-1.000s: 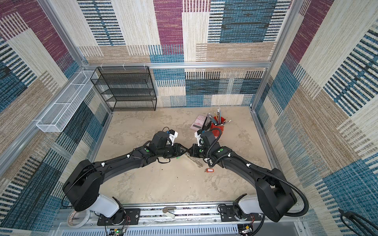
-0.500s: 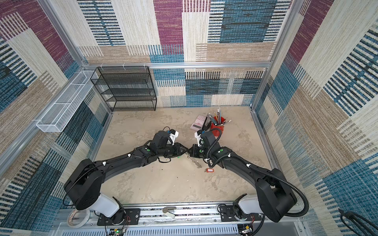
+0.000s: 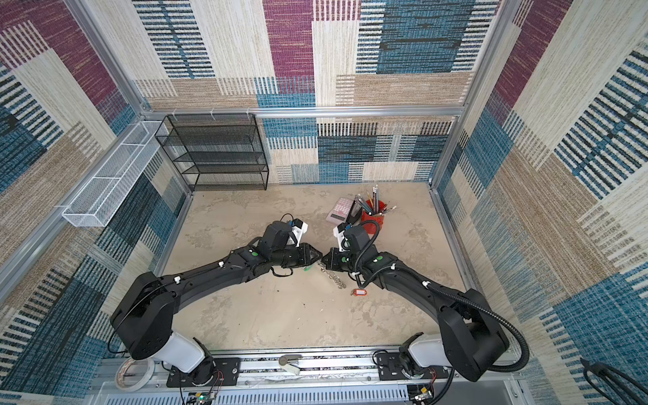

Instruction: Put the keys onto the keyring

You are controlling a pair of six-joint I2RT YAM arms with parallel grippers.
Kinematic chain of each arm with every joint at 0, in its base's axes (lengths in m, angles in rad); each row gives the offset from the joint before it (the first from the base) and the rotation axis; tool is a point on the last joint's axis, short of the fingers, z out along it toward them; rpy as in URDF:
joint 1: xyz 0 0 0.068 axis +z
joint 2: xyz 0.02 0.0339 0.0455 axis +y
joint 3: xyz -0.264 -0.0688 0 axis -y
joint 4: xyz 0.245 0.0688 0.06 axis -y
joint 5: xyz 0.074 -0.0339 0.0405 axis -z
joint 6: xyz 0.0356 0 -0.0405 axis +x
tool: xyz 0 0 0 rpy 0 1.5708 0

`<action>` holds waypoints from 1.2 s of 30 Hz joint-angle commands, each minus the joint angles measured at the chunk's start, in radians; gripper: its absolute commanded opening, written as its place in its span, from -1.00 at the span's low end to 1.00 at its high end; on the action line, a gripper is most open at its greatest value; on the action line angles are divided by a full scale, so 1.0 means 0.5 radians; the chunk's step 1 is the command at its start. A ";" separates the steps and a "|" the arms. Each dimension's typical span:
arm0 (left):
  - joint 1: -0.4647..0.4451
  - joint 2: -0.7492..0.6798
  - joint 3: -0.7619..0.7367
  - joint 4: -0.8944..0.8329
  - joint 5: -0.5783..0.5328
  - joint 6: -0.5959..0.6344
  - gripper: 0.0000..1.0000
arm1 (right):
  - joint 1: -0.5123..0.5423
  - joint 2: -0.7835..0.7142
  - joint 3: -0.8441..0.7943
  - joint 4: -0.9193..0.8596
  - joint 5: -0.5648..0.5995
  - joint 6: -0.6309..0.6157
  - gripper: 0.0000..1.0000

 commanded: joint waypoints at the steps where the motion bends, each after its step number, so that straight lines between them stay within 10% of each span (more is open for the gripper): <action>1: -0.002 0.012 0.054 -0.140 -0.024 0.169 -0.46 | -0.002 -0.004 0.002 0.044 -0.014 -0.019 -1.00; 15: -0.005 0.147 0.302 -0.466 0.147 0.674 -0.45 | 0.001 -0.006 0.012 0.041 -0.020 -0.021 -1.00; 36: -0.006 0.209 0.418 -0.617 0.126 0.777 -0.69 | 0.000 0.006 0.015 0.050 -0.021 -0.020 -1.00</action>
